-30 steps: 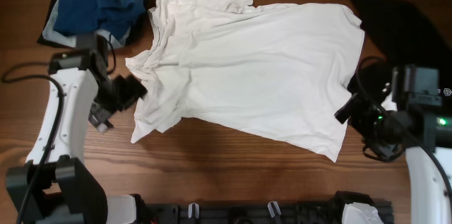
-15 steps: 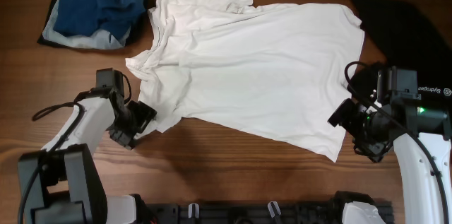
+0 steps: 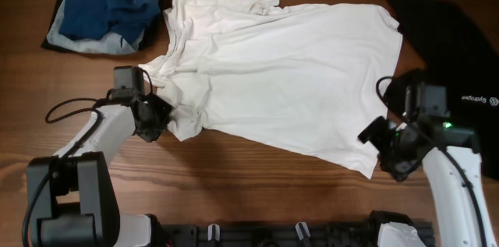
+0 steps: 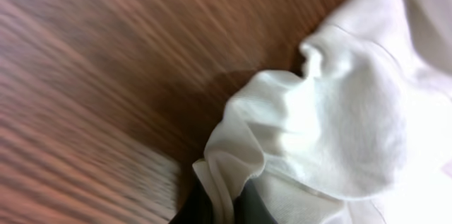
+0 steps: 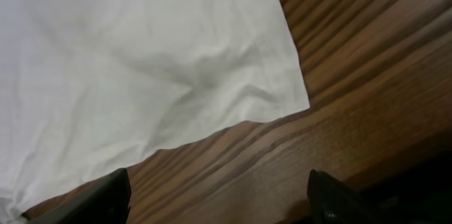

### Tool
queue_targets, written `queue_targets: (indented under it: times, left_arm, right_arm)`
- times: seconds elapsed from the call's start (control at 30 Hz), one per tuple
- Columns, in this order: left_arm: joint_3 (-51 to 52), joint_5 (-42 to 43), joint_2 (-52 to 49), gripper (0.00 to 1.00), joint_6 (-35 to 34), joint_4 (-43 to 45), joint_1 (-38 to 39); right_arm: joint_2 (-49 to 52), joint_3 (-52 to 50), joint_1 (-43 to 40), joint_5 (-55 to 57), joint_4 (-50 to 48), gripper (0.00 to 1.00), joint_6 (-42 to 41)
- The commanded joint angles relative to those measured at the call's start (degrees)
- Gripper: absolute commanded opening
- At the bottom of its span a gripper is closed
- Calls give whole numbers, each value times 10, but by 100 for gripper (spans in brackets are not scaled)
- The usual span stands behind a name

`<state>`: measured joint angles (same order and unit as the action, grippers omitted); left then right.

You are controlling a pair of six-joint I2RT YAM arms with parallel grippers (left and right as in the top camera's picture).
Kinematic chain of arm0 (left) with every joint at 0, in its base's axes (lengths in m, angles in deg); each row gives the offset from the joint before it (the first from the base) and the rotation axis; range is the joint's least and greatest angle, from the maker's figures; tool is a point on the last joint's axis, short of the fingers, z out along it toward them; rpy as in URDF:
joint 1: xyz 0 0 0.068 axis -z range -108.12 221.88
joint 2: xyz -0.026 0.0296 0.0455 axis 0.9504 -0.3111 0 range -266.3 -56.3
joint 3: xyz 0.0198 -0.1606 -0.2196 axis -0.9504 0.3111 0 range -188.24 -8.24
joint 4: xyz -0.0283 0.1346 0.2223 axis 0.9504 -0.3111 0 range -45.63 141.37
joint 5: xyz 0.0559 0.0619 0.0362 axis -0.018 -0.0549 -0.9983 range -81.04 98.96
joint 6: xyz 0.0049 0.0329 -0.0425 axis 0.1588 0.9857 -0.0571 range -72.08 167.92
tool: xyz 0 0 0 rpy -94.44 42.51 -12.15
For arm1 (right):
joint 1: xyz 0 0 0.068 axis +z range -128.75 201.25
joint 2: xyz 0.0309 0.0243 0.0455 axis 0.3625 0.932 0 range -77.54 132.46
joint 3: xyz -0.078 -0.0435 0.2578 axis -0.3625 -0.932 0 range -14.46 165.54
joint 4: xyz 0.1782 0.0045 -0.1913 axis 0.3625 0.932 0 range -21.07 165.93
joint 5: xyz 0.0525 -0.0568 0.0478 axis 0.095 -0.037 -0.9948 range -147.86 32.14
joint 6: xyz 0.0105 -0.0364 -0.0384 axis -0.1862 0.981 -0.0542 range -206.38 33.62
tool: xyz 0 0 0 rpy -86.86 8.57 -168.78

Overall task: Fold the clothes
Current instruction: 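Move both grippers to the shirt's bottom hem corners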

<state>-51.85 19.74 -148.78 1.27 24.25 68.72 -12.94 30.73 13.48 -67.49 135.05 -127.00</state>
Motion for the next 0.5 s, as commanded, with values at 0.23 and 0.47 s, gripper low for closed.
queue_targets:
  times: [0.23, 0.47]
  left_arm:
    - [15, -1, -21, 4, -3, 7, 23]
    - [15, -1, -21, 4, -3, 8, 23]
  right_arm:
    - [79, -111, 0, -48, -84, 72, -64]
    - [157, -114, 0, 28, -130, 66, -121]
